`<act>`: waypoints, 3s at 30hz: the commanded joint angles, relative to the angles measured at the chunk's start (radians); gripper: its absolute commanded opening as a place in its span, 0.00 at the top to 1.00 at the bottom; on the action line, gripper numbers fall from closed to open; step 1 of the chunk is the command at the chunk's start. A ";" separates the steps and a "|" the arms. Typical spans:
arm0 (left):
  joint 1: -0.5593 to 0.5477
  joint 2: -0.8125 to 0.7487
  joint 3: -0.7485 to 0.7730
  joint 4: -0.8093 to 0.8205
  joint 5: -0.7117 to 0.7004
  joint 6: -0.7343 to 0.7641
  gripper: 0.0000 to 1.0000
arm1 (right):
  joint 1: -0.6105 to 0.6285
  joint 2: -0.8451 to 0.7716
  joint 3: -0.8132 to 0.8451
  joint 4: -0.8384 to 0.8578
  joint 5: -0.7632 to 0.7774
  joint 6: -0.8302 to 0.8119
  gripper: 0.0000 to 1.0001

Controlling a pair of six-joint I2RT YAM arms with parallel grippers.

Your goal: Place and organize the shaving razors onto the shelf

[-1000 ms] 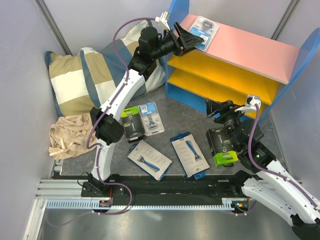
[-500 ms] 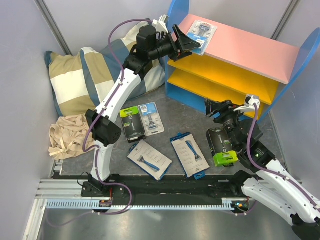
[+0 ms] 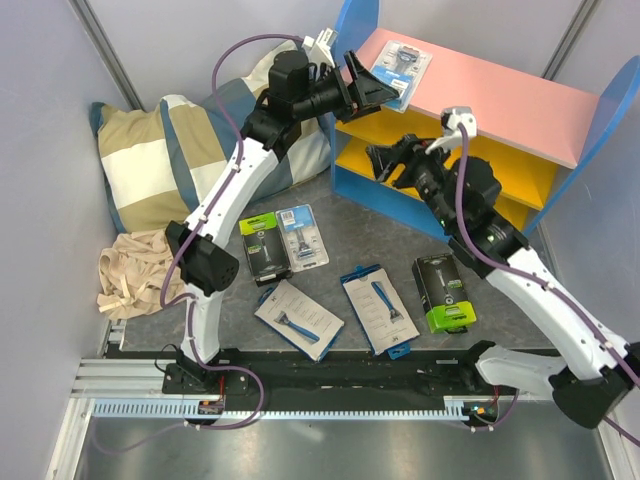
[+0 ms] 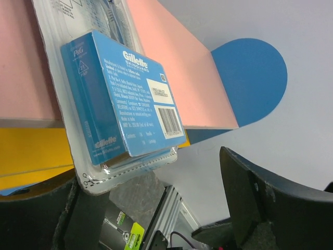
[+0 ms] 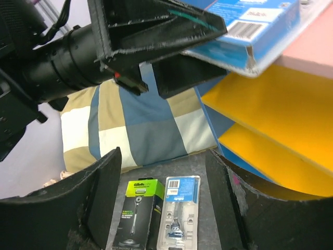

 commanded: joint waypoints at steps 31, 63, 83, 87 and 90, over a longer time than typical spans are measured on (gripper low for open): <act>0.036 -0.101 -0.098 0.053 0.100 0.039 0.12 | -0.167 0.395 0.371 0.016 -0.210 -0.020 0.56; 0.055 -0.707 -0.761 0.014 -0.098 0.278 0.10 | -0.230 0.582 0.596 -0.054 -0.295 0.017 0.56; 0.102 -0.979 -1.154 -0.042 -0.284 0.370 0.01 | -0.228 0.394 0.268 0.018 -0.468 0.062 0.54; 0.104 -0.988 -1.220 -0.044 -0.336 0.375 0.01 | -0.222 0.354 0.191 0.029 -0.505 0.073 0.52; 0.104 -0.982 -1.263 -0.047 -0.357 0.375 0.01 | -0.210 0.328 0.130 0.033 -0.502 0.073 0.50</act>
